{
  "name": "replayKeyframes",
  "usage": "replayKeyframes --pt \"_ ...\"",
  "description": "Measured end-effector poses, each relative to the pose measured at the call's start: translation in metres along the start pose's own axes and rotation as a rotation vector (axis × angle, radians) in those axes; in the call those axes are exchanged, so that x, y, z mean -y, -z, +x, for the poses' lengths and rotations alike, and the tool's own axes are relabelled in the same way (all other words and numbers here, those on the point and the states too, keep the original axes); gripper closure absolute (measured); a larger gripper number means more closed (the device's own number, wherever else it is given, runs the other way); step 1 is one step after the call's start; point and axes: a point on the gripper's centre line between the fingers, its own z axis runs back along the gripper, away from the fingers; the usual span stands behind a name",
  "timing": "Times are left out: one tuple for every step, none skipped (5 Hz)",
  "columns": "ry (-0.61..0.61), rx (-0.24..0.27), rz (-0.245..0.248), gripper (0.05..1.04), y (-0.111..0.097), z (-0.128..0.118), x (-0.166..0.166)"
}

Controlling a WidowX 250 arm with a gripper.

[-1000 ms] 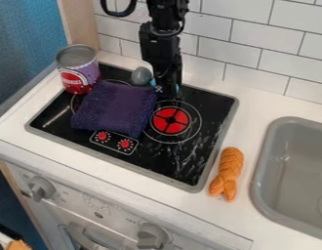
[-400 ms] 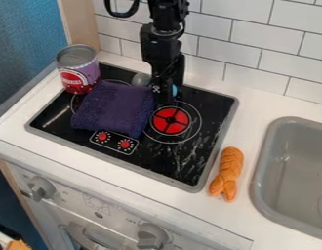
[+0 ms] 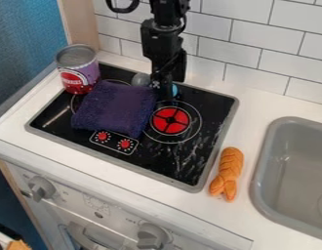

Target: Move the spoon to upper right side

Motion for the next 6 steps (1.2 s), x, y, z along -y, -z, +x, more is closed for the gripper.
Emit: replayKeyframes --pt "0.023 0.015 -0.029 0.083 -0.016 0.001 0.004" --pt "0.025 0.029 -0.096 0.083 -0.047 0.003 0.005" --pt "0.026 0.029 -0.102 0.083 -0.048 0.003 0.005" --pt "0.026 0.029 -0.102 0.083 -0.048 0.003 0.005" --pt "0.026 0.029 -0.1 0.083 -0.048 0.003 0.005" --pt "0.028 0.029 -0.102 0.083 -0.048 0.002 0.005"
